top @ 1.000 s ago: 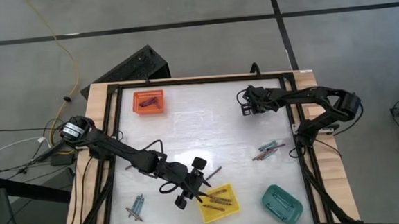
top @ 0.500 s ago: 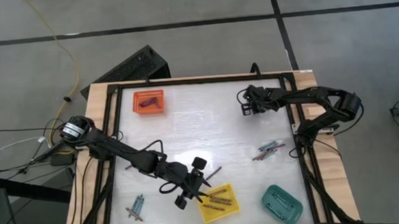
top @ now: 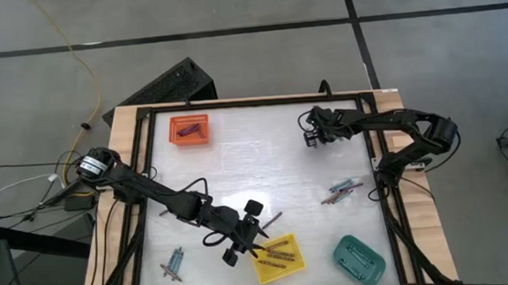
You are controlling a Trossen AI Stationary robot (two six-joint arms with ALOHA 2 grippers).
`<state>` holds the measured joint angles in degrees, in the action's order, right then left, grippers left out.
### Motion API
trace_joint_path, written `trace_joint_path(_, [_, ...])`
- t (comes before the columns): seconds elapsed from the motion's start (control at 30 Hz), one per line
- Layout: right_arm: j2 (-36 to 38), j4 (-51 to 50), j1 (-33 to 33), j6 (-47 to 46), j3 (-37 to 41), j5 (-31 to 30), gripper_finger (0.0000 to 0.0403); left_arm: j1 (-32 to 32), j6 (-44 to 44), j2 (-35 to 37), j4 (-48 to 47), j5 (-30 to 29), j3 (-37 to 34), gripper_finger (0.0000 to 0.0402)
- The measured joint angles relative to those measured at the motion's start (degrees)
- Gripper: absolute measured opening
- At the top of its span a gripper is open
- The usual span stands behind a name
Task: Sort crayons
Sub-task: Put the purple crayon into the orange bin
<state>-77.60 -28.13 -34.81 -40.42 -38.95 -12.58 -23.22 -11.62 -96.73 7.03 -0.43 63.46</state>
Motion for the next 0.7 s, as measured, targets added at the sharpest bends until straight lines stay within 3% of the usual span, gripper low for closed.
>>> trace_joint_path(0.4, [0.0, -4.5, 1.9, 2.3, -3.0, -0.6, 0.0009, 0.0, 0.0, 0.0, -1.4, 0.0, 0.0, 0.0138])
trace_joint_path(0.7, [0.1, -9.4, 10.7, 7.2, -9.3, 0.2, 0.0008, 0.0, 0.0, 0.0, -4.3, -0.4, 0.0, 0.0138])
